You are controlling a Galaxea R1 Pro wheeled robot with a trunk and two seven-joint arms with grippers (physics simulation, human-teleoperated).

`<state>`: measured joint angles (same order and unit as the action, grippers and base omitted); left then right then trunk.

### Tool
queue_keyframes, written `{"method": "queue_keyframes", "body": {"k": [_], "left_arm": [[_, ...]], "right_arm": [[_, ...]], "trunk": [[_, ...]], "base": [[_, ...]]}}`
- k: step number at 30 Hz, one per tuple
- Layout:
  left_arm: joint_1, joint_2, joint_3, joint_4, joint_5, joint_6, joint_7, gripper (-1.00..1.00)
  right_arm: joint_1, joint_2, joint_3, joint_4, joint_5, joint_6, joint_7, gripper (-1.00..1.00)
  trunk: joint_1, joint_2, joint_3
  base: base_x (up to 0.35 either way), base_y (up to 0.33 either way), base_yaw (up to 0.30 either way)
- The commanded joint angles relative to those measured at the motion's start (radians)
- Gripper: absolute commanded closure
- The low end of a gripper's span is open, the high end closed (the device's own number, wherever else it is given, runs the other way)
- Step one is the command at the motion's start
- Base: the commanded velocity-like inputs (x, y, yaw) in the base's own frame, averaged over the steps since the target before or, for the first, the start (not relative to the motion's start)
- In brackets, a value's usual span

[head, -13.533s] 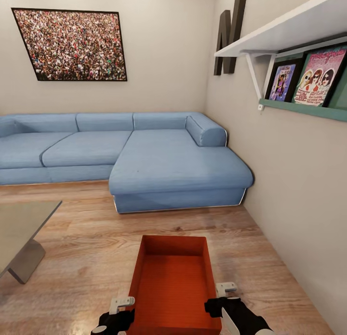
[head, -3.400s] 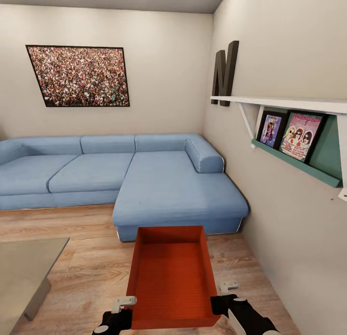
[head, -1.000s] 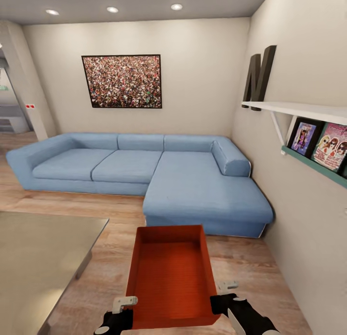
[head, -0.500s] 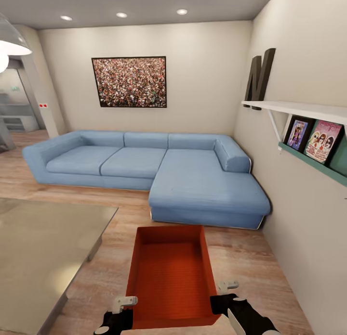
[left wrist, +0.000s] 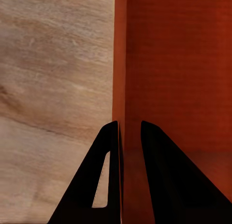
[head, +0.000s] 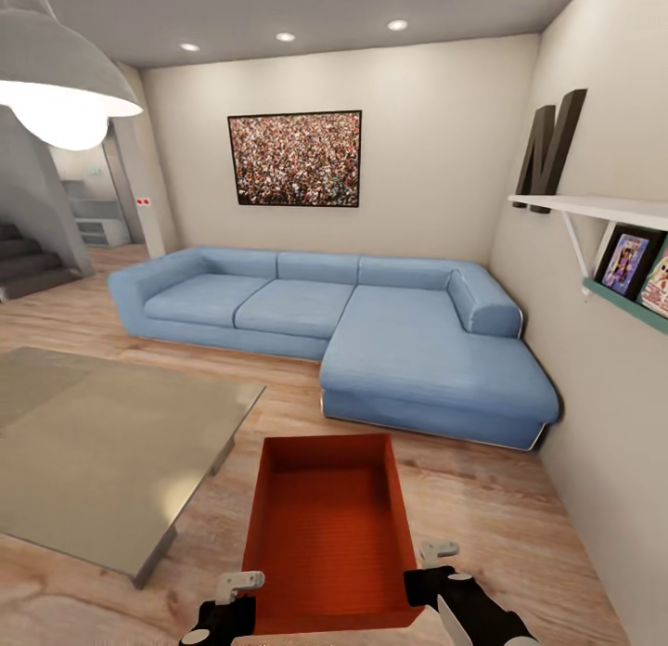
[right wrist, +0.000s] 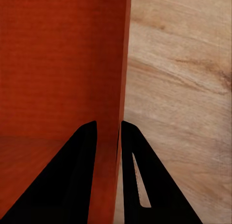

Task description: Move the two storage containers from the living room to the garage. In the garage, place one container on the floor and stack the other container on top of it (either order is fine).

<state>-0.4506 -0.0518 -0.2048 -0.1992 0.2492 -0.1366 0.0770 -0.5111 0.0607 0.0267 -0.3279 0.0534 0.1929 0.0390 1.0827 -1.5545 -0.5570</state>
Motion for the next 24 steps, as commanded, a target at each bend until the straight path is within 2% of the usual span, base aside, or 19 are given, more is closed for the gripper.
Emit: {"method": "queue_keyframes", "body": {"k": [1, 10, 18, 24], "left_arm": [[0.000, 0.007, 0.004, -0.002, -0.001, -0.015, 0.018, 1.00], [0.000, 0.006, 0.004, -0.002, -0.001, -0.015, 0.018, 1.00], [0.000, 0.007, 0.004, -0.002, -0.001, -0.015, 0.018, 1.00], [0.000, 0.007, 0.004, -0.002, -0.001, -0.015, 0.018, 1.00]], "right_arm": [[-0.001, -0.001, -0.031, 0.000, 0.025, 0.007, -0.001, 1.00], [-0.001, -0.001, -0.030, 0.000, 0.025, 0.007, -0.002, 1.00], [0.000, -0.001, -0.030, 0.000, 0.025, 0.007, -0.002, 1.00], [0.000, -0.001, -0.030, 0.000, 0.025, 0.007, -0.002, 1.00]], "trunk": [[0.000, 0.000, -0.001], [0.000, 0.000, -0.001], [0.000, 0.000, -0.001], [0.000, 0.000, -0.001]], "base": [[-0.058, 0.000, 0.259], [-0.242, 0.000, 0.222], [-0.291, 0.000, 0.031], [-0.103, 0.000, 0.003]]}}
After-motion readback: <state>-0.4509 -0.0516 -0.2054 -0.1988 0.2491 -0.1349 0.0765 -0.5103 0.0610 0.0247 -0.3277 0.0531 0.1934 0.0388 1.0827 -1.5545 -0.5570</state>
